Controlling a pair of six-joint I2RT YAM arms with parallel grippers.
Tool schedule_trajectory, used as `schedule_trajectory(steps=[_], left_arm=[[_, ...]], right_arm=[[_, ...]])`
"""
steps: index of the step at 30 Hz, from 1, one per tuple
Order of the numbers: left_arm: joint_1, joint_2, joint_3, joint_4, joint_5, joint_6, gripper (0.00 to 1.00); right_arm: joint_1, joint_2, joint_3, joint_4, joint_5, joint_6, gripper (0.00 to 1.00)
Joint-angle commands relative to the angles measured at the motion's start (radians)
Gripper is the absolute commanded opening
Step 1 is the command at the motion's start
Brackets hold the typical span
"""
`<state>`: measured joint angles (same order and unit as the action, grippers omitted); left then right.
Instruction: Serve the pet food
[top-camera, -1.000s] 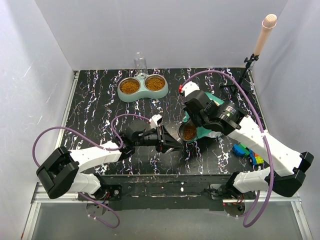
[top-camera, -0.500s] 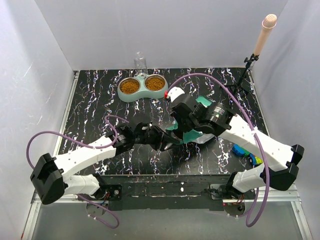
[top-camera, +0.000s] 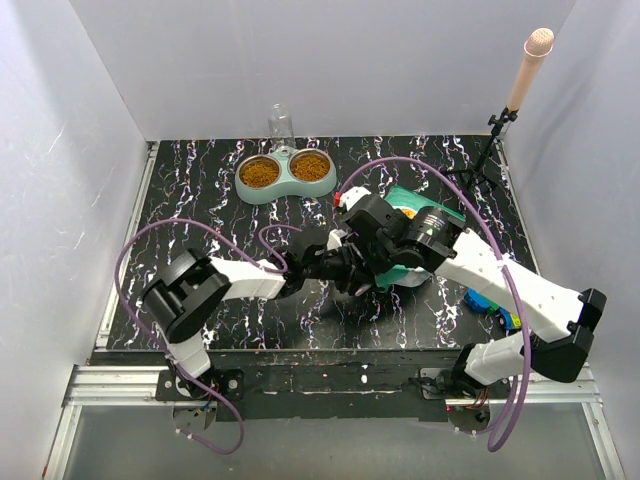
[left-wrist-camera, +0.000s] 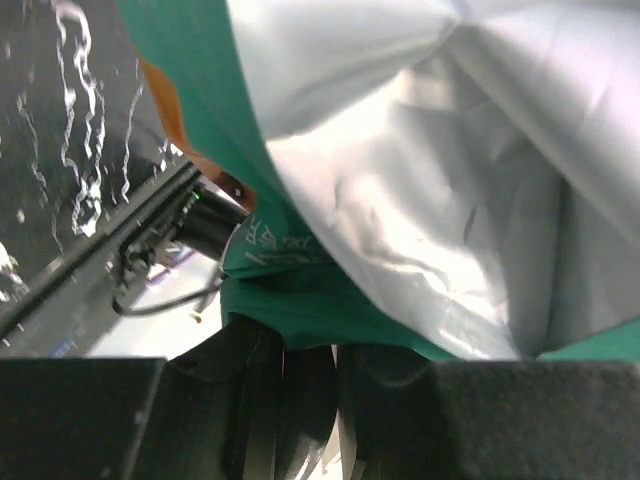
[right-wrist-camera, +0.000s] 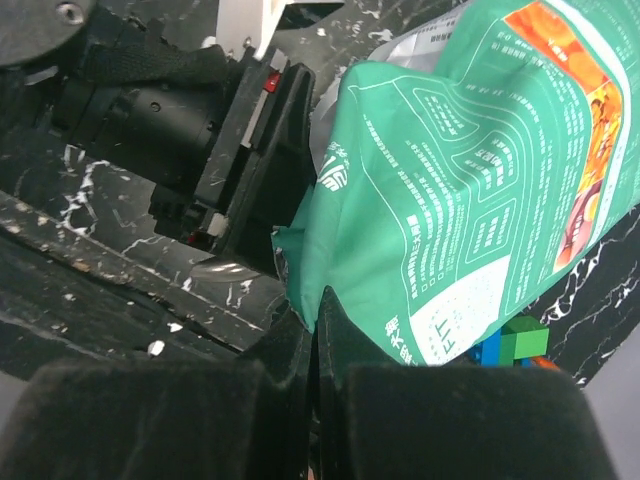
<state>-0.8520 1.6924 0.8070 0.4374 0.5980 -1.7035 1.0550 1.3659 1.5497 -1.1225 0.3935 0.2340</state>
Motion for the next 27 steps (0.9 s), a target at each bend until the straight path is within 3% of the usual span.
schedule_trajectory(steps=[1,11,18,27], left_arm=[[0.021,0.119,-0.014,0.149,-0.102,0.202,0.00],[0.022,0.029,-0.074,0.354,-0.081,0.202,0.00],[0.022,-0.135,-0.241,0.623,-0.103,0.119,0.00],[0.022,-0.362,-0.290,0.382,-0.089,0.131,0.00]], right_arm=[[-0.016,-0.090,0.041,0.216,-0.024,0.028,0.01],[-0.061,-0.111,0.013,0.199,0.125,-0.068,0.01],[-0.064,-0.134,-0.017,0.214,0.174,-0.105,0.01],[-0.118,-0.110,0.041,0.188,0.211,-0.073,0.01]])
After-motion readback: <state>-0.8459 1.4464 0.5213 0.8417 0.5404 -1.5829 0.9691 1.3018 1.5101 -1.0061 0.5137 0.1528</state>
